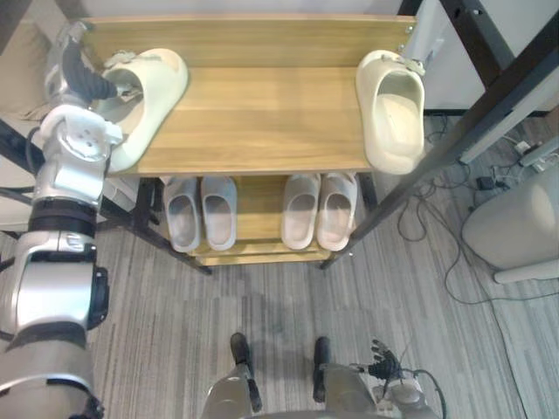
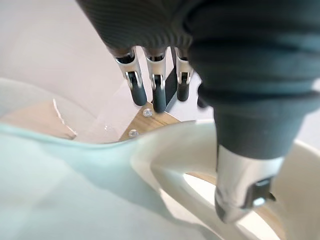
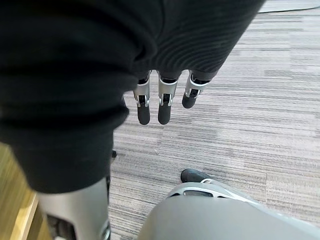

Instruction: Organize the slippers on the shoe rack

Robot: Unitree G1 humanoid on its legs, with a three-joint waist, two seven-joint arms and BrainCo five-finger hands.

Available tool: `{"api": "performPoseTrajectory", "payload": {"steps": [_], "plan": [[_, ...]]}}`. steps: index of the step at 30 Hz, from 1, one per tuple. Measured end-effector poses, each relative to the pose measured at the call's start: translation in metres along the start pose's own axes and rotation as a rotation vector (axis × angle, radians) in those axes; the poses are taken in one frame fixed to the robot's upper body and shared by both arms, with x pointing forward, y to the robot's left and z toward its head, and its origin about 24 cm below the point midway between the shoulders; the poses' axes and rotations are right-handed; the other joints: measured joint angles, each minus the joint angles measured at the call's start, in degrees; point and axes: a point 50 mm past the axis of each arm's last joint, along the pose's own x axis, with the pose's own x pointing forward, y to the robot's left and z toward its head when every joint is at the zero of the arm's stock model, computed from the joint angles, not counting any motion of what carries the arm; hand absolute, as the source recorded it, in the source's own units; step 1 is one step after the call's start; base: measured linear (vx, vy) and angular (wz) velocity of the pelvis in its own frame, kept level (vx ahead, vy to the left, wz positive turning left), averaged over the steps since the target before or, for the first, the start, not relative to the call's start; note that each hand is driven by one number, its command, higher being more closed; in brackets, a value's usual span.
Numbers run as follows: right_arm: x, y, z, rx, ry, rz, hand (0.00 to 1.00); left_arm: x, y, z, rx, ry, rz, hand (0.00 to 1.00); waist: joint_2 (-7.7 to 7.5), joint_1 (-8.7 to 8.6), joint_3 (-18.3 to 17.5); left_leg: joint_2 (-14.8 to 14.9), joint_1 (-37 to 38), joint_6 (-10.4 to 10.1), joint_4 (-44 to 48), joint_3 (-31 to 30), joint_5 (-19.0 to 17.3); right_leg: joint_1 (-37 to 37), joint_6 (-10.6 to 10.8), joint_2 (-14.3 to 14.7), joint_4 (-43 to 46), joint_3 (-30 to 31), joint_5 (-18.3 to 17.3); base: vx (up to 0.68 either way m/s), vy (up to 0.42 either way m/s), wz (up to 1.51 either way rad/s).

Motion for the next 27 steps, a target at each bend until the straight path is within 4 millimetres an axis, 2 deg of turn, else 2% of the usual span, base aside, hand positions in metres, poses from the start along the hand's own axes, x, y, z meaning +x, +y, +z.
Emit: {"api": "performPoseTrajectory", "payload": {"steps": [4,8,13,16,27], "plan": [[0.000,-0.002,-0.002,0.032,0.018,-0.023,0.00,-0.001,-0.008,0.003,-0.035,0.001,-0.019,1.00,0.07,-0.37,0.04,-0.77,1.05,0.01,-0.39,0.67,-0.01,1.12,0.46,-0.71,-0.84,-0.12,0.45,-0.02,0.025,-0.03],[0.001,-0.003,0.000,0.039,0.015,-0.029,0.00,0.000,-0.021,0.021,-0.091,-0.033,-0.046,1.00,0.52,-1.16,0.12,-1.61,1.09,0.24,-0.98,0.75,0.16,1.75,0.86,-1.32,-2.45,-0.15,1.71,0.00,0.024,-0.01],[0.001,-0.005,-0.004,0.067,0.039,-0.045,0.00,-0.005,-0.043,0.033,-0.156,-0.041,-0.093,1.00,1.33,-1.81,0.11,-2.27,2.20,0.24,-1.00,0.58,0.16,3.99,1.23,-1.81,-3.90,-0.85,2.14,0.01,0.018,0.08],[0.001,-0.009,-0.004,0.082,0.040,-0.059,0.00,-0.012,-0.062,0.043,-0.211,-0.047,-0.136,1.00,2.36,-2.24,0.08,-2.34,2.84,0.25,-1.03,0.45,0.15,4.97,1.25,-1.82,-4.38,-1.07,2.35,0.00,0.000,0.00],[0.001,-0.017,-0.006,0.105,0.051,-0.090,0.00,-0.028,-0.101,0.072,-0.321,-0.067,-0.221,1.00,5.84,-3.92,-0.81,-2.29,3.23,0.25,-1.06,0.73,0.14,5.58,1.29,-1.69,-5.67,-0.85,3.21,-0.01,-0.004,-0.03]]}}
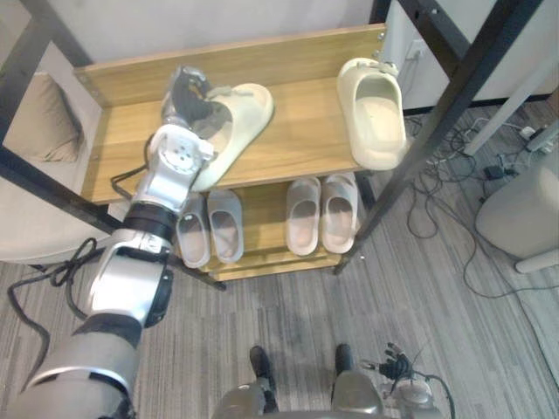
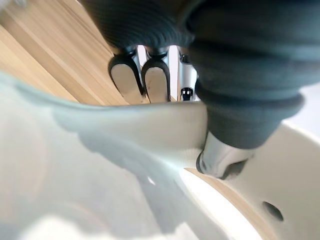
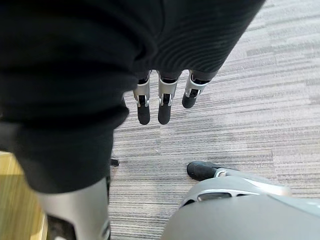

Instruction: Organize the slippers on the shoe rack

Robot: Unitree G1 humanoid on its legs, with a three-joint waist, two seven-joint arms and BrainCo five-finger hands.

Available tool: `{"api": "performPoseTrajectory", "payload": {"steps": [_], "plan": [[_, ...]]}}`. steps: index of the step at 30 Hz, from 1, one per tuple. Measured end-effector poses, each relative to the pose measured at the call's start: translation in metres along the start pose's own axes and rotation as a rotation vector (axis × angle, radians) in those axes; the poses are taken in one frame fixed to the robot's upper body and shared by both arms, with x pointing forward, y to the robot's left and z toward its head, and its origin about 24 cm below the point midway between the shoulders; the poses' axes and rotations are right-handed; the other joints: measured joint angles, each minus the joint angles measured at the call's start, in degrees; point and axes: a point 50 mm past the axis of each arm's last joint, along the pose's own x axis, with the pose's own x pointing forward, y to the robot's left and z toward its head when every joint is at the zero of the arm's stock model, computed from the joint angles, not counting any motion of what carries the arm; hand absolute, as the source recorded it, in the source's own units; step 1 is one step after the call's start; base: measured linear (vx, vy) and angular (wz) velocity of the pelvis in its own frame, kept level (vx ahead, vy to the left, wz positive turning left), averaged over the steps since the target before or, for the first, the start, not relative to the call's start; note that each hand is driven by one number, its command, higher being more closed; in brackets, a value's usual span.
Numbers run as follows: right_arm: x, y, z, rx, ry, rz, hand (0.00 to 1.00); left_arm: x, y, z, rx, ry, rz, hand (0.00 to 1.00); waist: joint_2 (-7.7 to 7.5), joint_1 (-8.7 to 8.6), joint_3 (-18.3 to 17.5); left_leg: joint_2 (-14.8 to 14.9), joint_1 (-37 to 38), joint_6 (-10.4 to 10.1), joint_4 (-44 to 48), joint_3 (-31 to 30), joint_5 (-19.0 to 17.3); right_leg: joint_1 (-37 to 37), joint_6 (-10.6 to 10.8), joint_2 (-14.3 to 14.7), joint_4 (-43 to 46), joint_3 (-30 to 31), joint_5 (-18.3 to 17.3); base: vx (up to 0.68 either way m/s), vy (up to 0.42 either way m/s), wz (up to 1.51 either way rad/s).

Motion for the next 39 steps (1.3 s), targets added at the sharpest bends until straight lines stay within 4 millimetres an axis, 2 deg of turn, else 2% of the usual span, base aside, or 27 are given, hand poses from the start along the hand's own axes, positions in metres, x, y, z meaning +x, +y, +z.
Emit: {"api": "performPoseTrajectory", "payload": {"steps": [5,8,22,23,29,39], "plan": [[0.000,-0.004,-0.002,0.028,0.010,-0.018,0.00,-0.002,-0.013,0.006,-0.024,-0.009,-0.021,1.00,0.99,-1.53,-0.05,0.02,0.29,0.02,0.00,0.17,-0.05,0.39,0.00,0.06,-0.68,0.21,0.49,-0.01,-0.002,-0.02],[0.000,-0.005,-0.003,0.027,0.013,-0.020,0.00,-0.004,-0.022,0.010,-0.048,-0.013,-0.035,1.00,1.62,-1.84,-0.10,0.08,0.39,0.06,-0.01,0.60,-0.27,0.35,-0.01,0.11,-0.89,0.53,0.64,-0.03,-0.002,-0.06],[0.000,-0.013,-0.006,0.022,0.021,-0.055,0.00,0.002,-0.020,0.021,-0.066,-0.028,-0.015,1.00,2.86,-2.51,-0.32,0.53,-0.41,-0.31,0.00,1.68,-0.91,-0.77,-0.02,0.74,-2.37,2.23,1.37,-0.01,-0.003,-0.06],[-0.001,-0.013,-0.006,0.022,0.021,-0.055,0.00,0.003,-0.019,0.022,-0.066,-0.030,-0.013,0.00,2.86,-2.50,-0.31,0.54,-0.54,-0.31,0.00,1.74,-0.91,-0.97,-0.03,0.75,-2.30,2.32,1.37,-0.02,-0.005,-0.10],[-0.001,-0.012,-0.010,0.022,0.035,-0.052,0.00,0.007,-0.009,0.024,-0.093,-0.028,0.034,0.00,2.81,-2.57,-0.29,0.53,-1.42,0.00,0.01,3.04,-1.15,-3.08,-0.02,0.77,-1.41,4.04,1.37,-0.01,0.002,-0.11],[-0.001,-0.011,-0.009,0.022,0.028,-0.049,0.00,0.007,-0.006,0.023,-0.125,-0.015,0.046,0.00,2.57,-2.66,-0.13,0.55,-1.45,0.01,0.02,2.93,-1.10,-3.06,-0.03,0.86,-1.40,3.85,1.37,0.00,-0.001,0.00]]}}
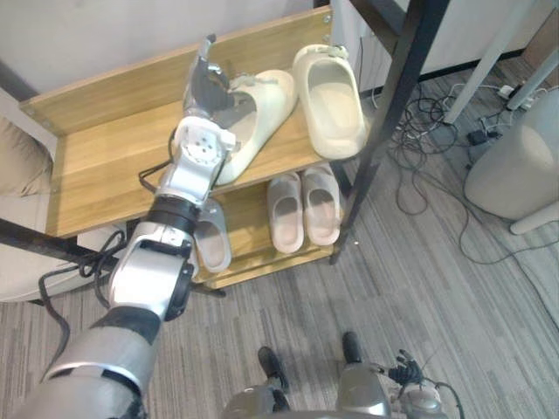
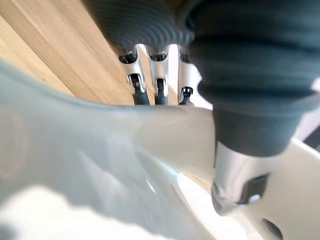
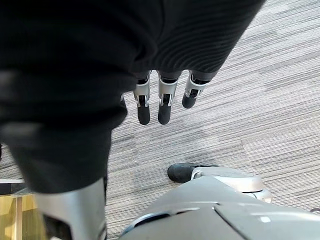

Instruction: Organize the slippers on the shoe rack

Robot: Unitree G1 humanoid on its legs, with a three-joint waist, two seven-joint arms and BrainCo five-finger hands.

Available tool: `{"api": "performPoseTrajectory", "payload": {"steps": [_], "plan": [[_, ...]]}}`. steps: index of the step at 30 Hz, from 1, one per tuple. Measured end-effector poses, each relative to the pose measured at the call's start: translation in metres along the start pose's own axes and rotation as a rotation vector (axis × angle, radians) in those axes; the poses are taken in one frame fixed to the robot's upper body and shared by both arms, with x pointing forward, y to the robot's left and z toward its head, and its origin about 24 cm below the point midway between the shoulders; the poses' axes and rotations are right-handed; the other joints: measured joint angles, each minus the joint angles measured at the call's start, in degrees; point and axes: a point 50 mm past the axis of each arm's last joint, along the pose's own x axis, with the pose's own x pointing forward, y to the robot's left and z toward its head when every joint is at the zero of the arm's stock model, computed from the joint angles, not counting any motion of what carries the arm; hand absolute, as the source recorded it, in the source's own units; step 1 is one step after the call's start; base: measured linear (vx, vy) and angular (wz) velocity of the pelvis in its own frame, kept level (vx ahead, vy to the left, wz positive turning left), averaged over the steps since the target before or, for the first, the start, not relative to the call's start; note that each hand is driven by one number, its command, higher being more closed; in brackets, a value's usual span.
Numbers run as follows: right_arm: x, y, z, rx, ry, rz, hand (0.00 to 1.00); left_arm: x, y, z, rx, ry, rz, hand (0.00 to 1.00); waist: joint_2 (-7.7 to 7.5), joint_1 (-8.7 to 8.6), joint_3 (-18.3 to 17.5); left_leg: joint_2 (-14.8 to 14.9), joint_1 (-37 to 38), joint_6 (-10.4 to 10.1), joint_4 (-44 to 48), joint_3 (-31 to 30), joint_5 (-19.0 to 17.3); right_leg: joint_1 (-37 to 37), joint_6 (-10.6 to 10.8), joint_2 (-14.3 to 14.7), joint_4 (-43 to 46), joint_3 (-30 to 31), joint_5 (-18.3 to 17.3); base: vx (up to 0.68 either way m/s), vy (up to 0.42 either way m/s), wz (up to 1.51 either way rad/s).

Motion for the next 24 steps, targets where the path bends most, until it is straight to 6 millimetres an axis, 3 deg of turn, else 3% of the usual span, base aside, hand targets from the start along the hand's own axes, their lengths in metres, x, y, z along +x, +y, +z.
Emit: {"api": "performPoseTrajectory", "payload": {"steps": [10,24], "plan": [[-0.001,0.003,-0.002,0.034,0.012,0.005,0.00,-0.010,-0.006,0.000,-0.078,-0.018,-0.021,0.00,-0.02,-0.38,0.02,-0.03,0.65,0.21,0.01,-2.60,0.26,2.98,-0.12,0.06,-0.91,-3.17,-0.07,0.00,-0.012,0.13],[-0.001,0.003,-0.003,0.030,0.020,0.014,0.00,-0.035,-0.012,-0.010,-0.143,-0.064,-0.057,0.00,-0.01,1.01,0.02,0.01,1.25,0.36,-0.01,-6.37,1.04,5.69,-0.75,0.16,-1.21,-7.49,-0.51,-0.03,-0.013,0.14]]}}
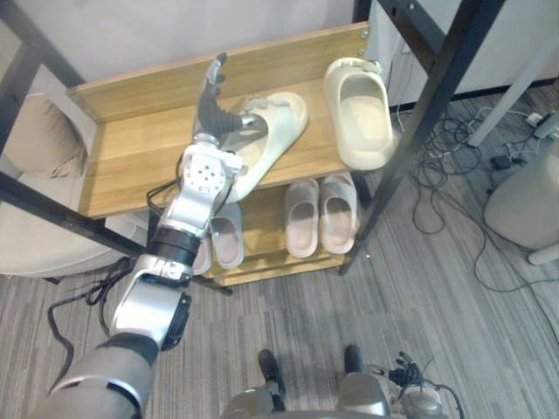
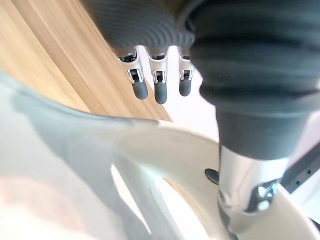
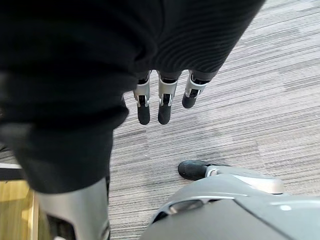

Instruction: Organize the slippers on the shoe rack

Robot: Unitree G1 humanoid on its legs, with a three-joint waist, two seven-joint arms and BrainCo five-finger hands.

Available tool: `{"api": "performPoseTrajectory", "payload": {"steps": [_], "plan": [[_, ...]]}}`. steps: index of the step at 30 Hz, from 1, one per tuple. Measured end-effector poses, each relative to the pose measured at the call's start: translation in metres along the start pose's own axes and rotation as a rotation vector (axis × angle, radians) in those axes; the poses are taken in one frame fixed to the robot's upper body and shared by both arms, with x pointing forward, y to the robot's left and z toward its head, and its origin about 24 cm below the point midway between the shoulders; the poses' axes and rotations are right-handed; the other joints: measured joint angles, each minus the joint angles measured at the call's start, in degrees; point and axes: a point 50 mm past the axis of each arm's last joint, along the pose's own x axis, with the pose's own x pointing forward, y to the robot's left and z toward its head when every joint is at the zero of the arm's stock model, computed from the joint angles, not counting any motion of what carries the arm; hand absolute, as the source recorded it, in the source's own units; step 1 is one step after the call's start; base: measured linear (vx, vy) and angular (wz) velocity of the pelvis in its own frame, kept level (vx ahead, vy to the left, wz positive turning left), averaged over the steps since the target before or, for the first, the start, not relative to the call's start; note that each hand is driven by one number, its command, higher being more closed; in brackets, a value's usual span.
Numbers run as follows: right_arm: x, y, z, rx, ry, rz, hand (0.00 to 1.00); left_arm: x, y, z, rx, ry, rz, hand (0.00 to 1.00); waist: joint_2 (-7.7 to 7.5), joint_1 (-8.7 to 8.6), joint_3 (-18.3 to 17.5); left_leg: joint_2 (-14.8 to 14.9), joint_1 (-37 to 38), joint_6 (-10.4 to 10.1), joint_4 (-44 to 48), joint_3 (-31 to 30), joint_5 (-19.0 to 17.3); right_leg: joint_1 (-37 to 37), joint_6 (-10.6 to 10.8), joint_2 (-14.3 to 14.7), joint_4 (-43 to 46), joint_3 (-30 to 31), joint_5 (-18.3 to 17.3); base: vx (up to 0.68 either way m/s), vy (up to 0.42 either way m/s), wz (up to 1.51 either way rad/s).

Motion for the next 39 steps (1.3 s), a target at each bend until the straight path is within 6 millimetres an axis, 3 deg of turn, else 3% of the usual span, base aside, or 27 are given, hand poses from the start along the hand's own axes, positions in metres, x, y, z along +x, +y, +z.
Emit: {"api": "performPoseTrajectory", "payload": {"steps": [16,39], "plan": [[0.000,0.002,0.000,-0.023,0.002,0.021,0.00,-0.006,-0.001,-0.007,0.000,0.012,-0.015,0.00,-0.25,0.05,-0.13,0.07,0.67,-0.11,-0.02,-1.44,0.09,1.48,0.07,0.09,-0.02,-1.64,-0.48,-0.01,-0.006,0.05],[-0.001,0.003,-0.004,0.009,0.023,0.021,0.00,0.022,-0.001,-0.013,0.116,0.138,-0.061,0.00,-0.66,-0.74,-0.33,0.34,0.75,-0.20,-0.01,0.71,0.09,0.35,0.15,0.18,0.06,0.43,-0.16,-0.01,-0.001,-0.04]]}}
